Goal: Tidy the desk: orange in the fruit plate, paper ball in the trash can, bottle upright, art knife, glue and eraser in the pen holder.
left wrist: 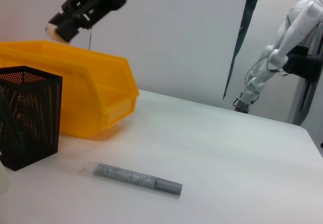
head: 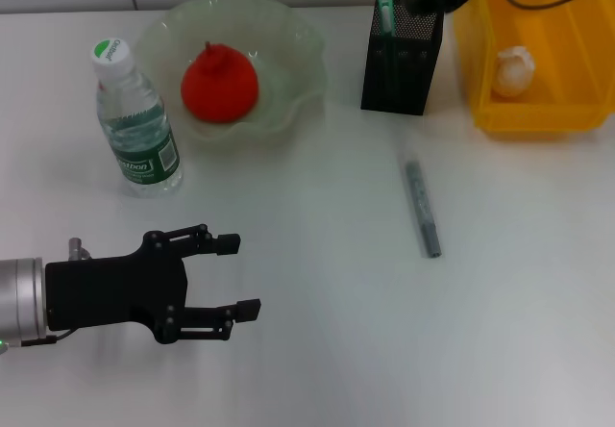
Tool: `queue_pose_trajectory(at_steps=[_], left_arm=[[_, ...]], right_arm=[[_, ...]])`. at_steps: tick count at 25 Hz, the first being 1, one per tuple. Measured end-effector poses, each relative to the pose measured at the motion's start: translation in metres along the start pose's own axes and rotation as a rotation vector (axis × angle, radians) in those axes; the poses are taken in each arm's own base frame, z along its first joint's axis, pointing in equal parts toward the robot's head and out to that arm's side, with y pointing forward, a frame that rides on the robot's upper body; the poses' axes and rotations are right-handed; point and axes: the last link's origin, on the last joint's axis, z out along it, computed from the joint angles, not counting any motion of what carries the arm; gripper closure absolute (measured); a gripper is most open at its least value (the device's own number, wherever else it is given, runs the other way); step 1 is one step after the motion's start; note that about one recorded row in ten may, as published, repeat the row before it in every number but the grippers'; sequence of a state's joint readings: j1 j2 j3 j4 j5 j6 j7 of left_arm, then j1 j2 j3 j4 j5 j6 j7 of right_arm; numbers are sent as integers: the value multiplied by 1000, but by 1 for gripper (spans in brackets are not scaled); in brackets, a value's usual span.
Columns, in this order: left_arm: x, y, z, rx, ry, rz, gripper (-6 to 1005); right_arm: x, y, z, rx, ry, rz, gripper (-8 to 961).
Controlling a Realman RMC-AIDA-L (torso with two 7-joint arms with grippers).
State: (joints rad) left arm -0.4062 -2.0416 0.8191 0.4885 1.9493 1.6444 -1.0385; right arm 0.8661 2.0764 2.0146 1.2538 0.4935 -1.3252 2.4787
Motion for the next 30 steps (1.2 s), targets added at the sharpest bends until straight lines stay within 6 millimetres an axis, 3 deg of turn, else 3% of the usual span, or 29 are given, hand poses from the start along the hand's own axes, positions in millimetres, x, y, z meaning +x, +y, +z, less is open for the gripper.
queue_pose_trajectory(at_steps=[12, 22, 30], left_arm=[[0, 1, 2, -8, -1, 2, 152], [0, 2, 3, -11, 1, -2, 152], [-2, 3, 2, -7, 5, -4, 152]], right_arm=[[12, -16, 23, 72, -15, 69, 547], [13, -16, 37, 73, -41, 65, 548], [5, -12, 30, 32, -97, 92, 334]])
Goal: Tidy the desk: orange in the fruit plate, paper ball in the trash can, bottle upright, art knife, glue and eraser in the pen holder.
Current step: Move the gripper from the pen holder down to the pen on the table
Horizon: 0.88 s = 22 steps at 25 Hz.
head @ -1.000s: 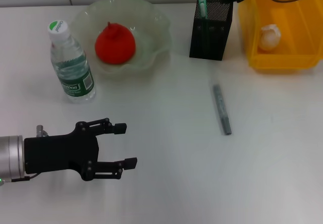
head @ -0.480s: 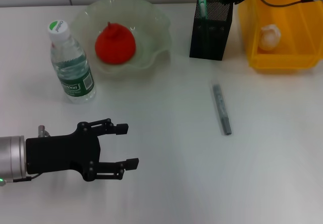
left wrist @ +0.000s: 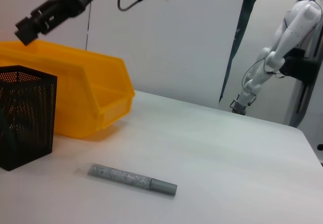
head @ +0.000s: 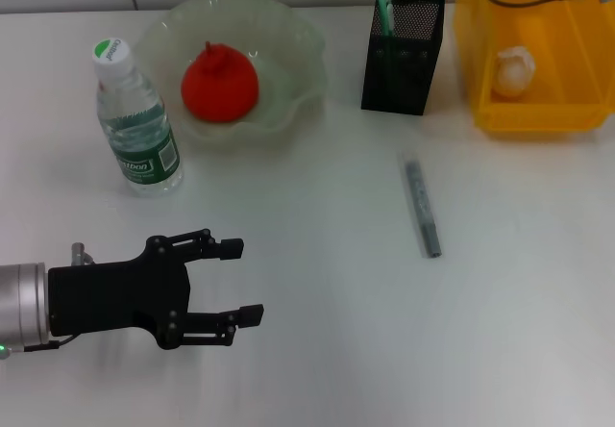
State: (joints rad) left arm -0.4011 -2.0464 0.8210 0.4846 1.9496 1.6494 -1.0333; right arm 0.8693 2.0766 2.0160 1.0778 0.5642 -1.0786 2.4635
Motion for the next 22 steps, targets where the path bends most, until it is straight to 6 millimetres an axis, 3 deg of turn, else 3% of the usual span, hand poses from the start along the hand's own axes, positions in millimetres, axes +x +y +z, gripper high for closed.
queue_pose_trajectory(at_steps=[2, 7, 11, 17, 22], left_arm=[[0, 0, 0, -1, 1, 1, 152], [0, 2, 0, -7, 4, 0, 152], [1, 2, 0, -11, 11, -1, 152], [2, 3, 0, -17, 16, -4, 152], [2, 3, 0, -16, 19, -2, 152]], right_arm=[[-8, 8, -15, -88, -22, 53, 269], [-10, 18, -40, -211, 81, 163, 272], [-2, 24, -47, -253, 184, 194, 274], [22, 21, -42, -165, 394, 196, 289], [43, 28, -24, -178, 481, 213, 301]])
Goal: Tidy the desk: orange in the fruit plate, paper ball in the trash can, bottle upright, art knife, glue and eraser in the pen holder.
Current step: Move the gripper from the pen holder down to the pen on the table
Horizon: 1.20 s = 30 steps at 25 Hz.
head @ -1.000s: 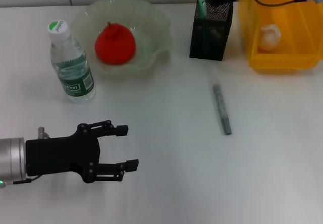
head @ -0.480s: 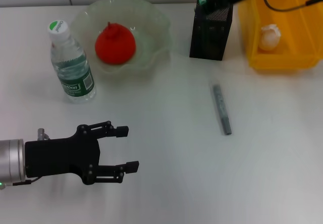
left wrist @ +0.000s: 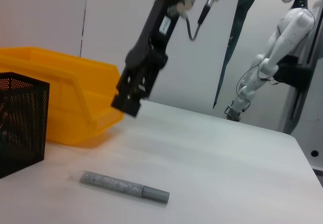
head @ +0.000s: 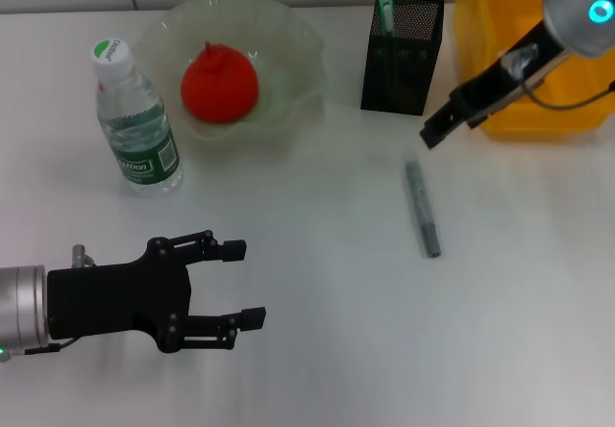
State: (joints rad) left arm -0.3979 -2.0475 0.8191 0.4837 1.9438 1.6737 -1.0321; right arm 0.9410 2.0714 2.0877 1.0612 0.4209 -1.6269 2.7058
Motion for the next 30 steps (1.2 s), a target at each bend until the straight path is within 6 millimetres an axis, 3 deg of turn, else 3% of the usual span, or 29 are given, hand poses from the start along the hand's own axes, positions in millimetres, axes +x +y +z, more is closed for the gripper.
queue_pose_trajectory(at_steps=[10, 30], left_arm=[[0, 1, 3, -3, 6, -2, 152], [-1, 2, 5, -1, 6, -3, 152]], right_arm=[[7, 11, 39, 30, 70, -58, 325], [22, 22, 73, 72, 120, -130, 374]])
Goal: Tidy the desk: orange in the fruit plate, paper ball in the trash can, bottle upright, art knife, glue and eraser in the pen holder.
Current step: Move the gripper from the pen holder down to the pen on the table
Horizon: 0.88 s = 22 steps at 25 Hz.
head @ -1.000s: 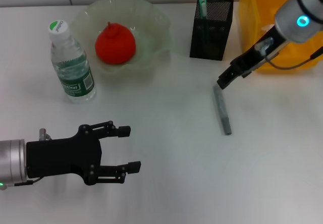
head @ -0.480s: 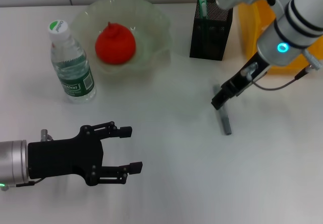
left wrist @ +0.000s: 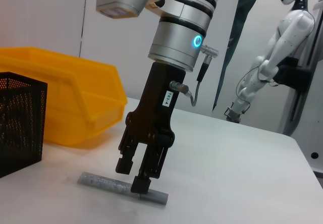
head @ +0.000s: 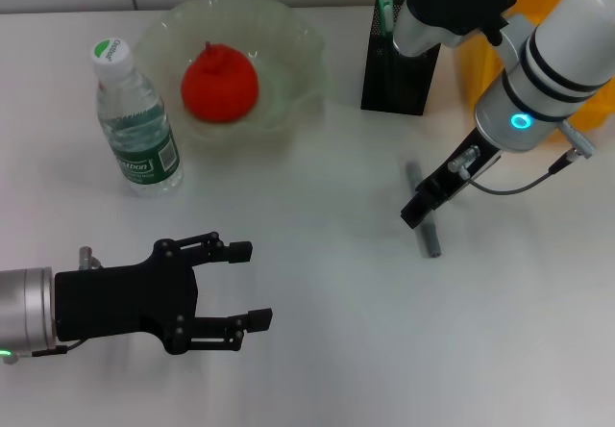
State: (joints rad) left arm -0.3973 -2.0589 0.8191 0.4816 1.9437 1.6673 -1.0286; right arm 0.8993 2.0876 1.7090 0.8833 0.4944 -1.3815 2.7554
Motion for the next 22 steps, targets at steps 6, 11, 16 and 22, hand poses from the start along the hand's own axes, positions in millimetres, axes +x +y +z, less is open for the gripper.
queue_pose_trajectory(at_steps=[6, 11, 16, 22], left_arm=[[0, 0, 0, 1, -2, 0, 152], [-1, 0, 0, 1, -2, 0, 152], [-1, 0, 0, 2, -2, 0, 152], [0, 0, 0, 0, 0, 1, 152]], right_arm=[[1, 0, 2, 4, 7, 0, 389], [3, -1, 3, 7, 10, 4, 413], [3, -2, 3, 9, 12, 4, 484], [3, -2, 3, 12, 12, 3, 514]])
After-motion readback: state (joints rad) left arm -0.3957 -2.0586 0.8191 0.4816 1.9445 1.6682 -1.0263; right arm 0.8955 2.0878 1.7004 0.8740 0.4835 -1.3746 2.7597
